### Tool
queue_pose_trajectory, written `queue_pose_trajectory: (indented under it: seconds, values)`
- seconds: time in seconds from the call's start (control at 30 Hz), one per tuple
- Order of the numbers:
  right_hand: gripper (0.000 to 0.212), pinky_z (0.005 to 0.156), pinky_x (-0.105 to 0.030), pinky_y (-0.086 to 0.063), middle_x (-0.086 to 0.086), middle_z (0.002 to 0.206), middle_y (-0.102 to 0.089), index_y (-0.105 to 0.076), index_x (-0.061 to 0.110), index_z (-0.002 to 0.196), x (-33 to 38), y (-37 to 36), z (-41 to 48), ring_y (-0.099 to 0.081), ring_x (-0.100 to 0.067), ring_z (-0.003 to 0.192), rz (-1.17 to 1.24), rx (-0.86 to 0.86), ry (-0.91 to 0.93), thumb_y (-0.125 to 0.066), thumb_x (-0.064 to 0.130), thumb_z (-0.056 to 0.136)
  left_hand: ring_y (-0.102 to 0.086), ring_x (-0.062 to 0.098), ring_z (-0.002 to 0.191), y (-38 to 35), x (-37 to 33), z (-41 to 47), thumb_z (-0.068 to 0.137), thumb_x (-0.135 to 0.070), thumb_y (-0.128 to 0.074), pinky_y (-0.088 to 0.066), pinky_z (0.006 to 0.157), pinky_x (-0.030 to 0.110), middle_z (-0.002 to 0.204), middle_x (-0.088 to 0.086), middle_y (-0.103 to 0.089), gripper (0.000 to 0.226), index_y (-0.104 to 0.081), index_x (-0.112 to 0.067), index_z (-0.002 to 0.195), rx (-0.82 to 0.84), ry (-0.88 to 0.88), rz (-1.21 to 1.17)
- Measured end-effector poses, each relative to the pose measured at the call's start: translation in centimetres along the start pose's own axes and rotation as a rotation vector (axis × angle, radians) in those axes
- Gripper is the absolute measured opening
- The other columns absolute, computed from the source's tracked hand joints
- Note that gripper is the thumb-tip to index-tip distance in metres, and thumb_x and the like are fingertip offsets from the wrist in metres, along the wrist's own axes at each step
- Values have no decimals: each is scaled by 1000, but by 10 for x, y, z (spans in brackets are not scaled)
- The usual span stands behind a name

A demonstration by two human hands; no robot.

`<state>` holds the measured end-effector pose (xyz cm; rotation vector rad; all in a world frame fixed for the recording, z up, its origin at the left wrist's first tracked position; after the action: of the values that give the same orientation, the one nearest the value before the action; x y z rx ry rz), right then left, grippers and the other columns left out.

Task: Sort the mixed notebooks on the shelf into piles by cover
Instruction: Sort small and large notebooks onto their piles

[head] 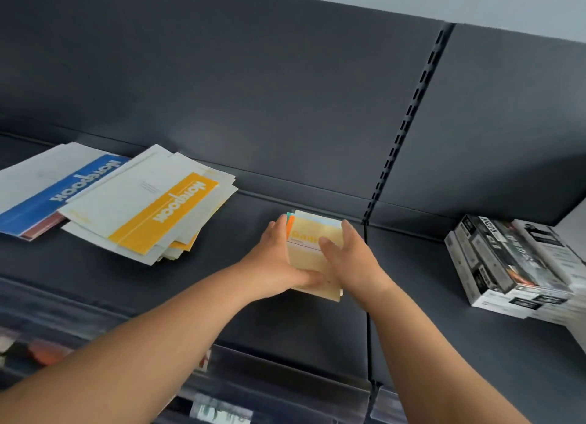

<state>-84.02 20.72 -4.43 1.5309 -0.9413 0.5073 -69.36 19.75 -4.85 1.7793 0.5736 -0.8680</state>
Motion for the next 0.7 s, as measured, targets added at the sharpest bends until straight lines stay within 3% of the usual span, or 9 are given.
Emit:
queue_pose_trajectory:
  seconds: [0.07,0.13,0.27,0.4,0.53,0.7]
  values:
    - [64,118,-41,-24,-4,164,-17,-16,17,157,7,-4,-4,-19,-25,150,-195,-65,67,-41,38,102,-9,15,150,13,5,-6,77,-53,-73,-20,119,37,163,-7,-1,116,10,-27,155,-54,0,69]
    - [61,121,-44,-18,-6,165,-11,-20,18,156,20,-14,-10,-12,-28,151,-357,-103,133,-38,40,103,3,13,151,31,14,-15,83,-59,-63,-12,122,40,164,-7,11,108,12,-28,154,-123,-28,153]
    - [55,121,-45,-13,-7,166,-10,-26,20,154,66,-50,-27,-7,-29,153,-618,-143,283,-36,40,104,1,12,151,85,44,-45,91,-57,-52,-10,120,35,164,-5,4,90,2,-26,156,-280,-79,244]
    - [54,122,-49,-11,-5,165,-11,-28,21,152,132,-106,-46,-7,-28,153,-707,-135,448,-40,40,103,1,21,151,161,91,-93,92,-57,-49,-8,120,38,164,2,0,84,-6,-24,156,-449,-45,473]
    - [56,121,-50,-13,-3,163,-18,-31,23,151,204,-177,-74,-13,-26,151,-739,-79,604,-43,43,101,1,25,151,246,153,-160,90,-64,-47,-7,121,43,164,5,-1,84,-8,-29,155,-580,69,694]
    - [52,118,-45,-22,-1,154,-39,-42,23,146,286,-272,-106,-31,-24,144,-679,-11,754,-46,44,99,-7,25,150,342,224,-248,90,-63,-49,-9,120,43,164,4,-9,80,-16,-29,154,-670,255,699]
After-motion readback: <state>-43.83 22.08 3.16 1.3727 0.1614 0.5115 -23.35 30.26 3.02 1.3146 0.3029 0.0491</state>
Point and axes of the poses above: each hand's wrist, its own z-axis towards the middle knuckle, its own y-axis out of the back of the hand, x = y × z, the point moved 1 cm from there along z, towards the middle knuckle
